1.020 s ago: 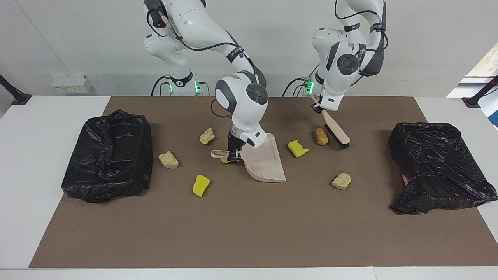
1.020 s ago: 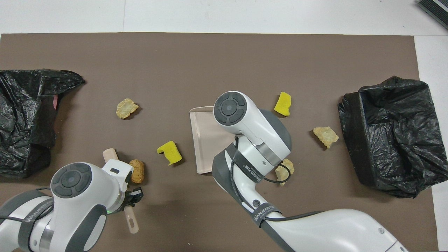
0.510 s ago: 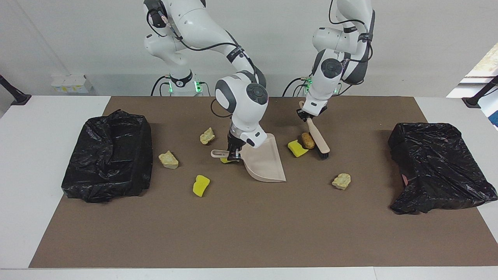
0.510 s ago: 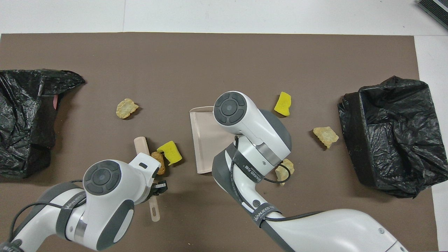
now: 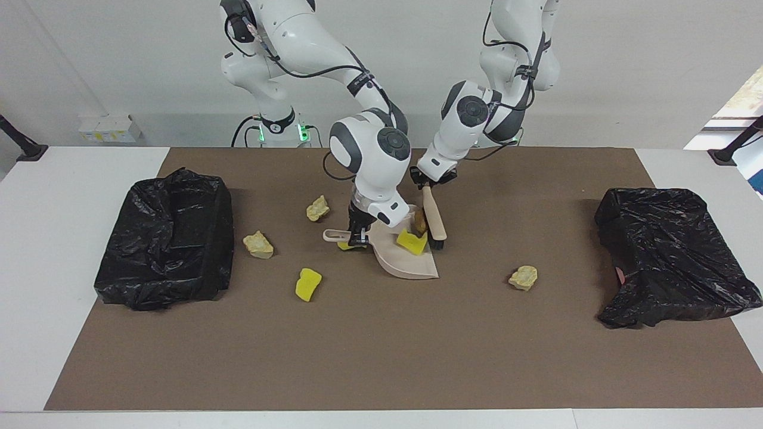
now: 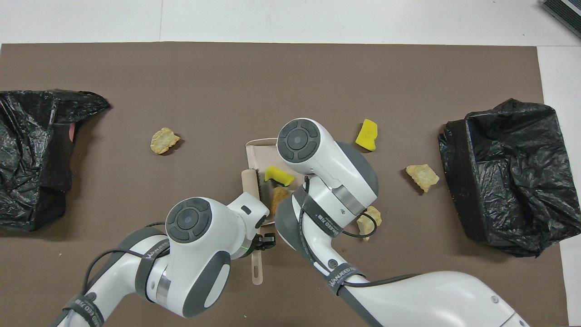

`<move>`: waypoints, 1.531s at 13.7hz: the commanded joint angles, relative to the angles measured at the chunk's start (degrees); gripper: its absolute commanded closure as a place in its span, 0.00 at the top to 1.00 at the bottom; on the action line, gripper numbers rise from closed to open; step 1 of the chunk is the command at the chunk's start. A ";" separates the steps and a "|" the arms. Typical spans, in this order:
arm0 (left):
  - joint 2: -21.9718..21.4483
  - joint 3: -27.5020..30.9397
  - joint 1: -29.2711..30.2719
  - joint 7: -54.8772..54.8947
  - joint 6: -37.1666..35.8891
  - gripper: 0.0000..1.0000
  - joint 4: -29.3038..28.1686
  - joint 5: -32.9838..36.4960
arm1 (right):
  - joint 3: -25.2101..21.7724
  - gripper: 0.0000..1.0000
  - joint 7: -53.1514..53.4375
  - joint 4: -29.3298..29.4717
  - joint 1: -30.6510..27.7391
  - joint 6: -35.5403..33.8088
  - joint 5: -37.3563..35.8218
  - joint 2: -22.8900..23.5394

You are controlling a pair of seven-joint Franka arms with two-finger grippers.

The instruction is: Sweep and dump trash in bin

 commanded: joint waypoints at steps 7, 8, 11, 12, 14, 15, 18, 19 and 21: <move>-2.44 2.06 5.34 -4.22 -12.37 0.00 5.50 8.61 | 0.43 0.00 1.23 -2.12 -0.23 1.34 -0.90 -1.48; -2.88 1.98 5.95 -6.16 -13.60 0.00 5.59 13.44 | 0.43 0.00 1.32 -1.94 -0.23 1.42 -0.81 -1.39; -2.54 1.98 11.47 -6.27 -15.10 0.00 5.94 22.08 | 0.43 0.00 3.16 -1.85 -0.32 1.78 -0.73 -1.30; -2.19 1.89 13.93 -5.39 -15.71 0.00 6.55 24.54 | 0.43 0.00 4.30 -1.85 -0.32 1.78 -0.72 -1.30; -1.31 1.98 19.55 3.53 -16.25 0.00 7.35 26.84 | 0.43 0.00 4.49 -1.85 -0.32 2.04 -0.72 -1.30; -0.09 1.98 23.06 9.32 -16.86 0.00 8.48 26.94 | 0.43 0.00 4.49 -1.85 -0.32 2.30 -0.72 -1.21; 6.50 1.89 28.09 18.76 -18.79 0.00 15.76 30.26 | 0.43 0.00 4.49 -1.85 -0.32 2.30 -0.46 -1.21; 9.30 1.97 28.45 21.31 -18.53 0.00 17.70 30.36 | 0.43 0.00 4.49 -1.85 -0.32 2.30 -0.46 -1.21; 13.18 1.89 29.60 27.28 -18.62 0.00 20.44 30.37 | 0.43 0.00 4.57 -1.85 -0.32 2.39 -0.46 -1.21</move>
